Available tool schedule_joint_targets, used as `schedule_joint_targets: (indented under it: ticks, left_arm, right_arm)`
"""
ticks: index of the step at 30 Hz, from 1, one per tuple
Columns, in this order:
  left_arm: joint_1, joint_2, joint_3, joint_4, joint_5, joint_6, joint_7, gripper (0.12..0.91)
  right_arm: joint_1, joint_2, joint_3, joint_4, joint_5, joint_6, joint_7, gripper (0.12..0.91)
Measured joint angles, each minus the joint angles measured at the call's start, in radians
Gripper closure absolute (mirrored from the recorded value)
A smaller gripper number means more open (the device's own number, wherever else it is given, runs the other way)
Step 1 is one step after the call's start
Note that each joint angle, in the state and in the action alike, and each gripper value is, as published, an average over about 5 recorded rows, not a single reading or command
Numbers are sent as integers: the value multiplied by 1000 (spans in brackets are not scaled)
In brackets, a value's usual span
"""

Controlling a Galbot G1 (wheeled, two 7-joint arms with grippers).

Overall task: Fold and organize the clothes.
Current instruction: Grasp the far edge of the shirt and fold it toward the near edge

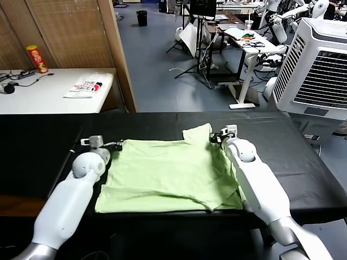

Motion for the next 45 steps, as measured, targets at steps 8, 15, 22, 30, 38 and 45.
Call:
schedule_joint_targets:
  ticks: [8, 15, 22, 30, 38, 45]
  left_arm:
    - [50, 52, -33, -109, -26, -3, -9, 903]
    - [153, 125, -77, -264, -51, 5, -18, 903]
    - [307, 196, -142, -431, -49, 18, -30, 903]
    - [473, 219, -204, -591, -27, 37, -54, 903]
    - [642, 209, -262, -710, 22, 41, -49, 903]
    - [744, 197, -286, -748, 69, 47, -47, 903]
  right_arm:
    - [-141, -114, 47, 238, 88, -18, -1, 900]
    - [-286, -216, 106, 428, 113, -67, 6, 900]
    - [-416, -276, 158, 562, 119, -103, 33, 900]
    - [-557, -303, 221, 691, 128, -205, 84, 900]
    - [-664, -304, 259, 746, 121, -227, 81, 900]
    - [-694, -298, 258, 748, 116, -229, 79, 900]
